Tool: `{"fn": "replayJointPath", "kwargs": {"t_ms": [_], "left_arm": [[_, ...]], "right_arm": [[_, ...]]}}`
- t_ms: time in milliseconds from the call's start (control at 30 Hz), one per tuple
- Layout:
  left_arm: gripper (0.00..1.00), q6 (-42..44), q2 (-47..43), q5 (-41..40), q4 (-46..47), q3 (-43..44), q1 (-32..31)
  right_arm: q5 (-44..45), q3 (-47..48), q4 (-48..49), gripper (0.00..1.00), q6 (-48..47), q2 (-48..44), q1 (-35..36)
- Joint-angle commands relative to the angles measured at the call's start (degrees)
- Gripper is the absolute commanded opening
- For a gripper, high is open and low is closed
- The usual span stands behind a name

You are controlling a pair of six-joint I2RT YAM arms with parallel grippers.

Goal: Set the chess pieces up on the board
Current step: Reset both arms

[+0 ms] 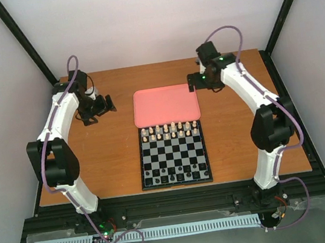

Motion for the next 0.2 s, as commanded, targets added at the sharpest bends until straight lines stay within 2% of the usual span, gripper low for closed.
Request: {"fn": "replayJointPath", "kwargs": {"t_ms": [0, 167], "left_arm": [[1.0, 0.9, -0.2, -1.8, -1.7, 3.9, -0.1], [1.0, 0.7, -0.2, -2.6, -1.9, 4.6, -0.3]], "right_arm": [[1.6, -3.0, 1.6, 1.0, 0.1, -4.8, -2.2], [2.8, -4.2, 0.9, 1.0, -0.8, -4.8, -2.5]]}}
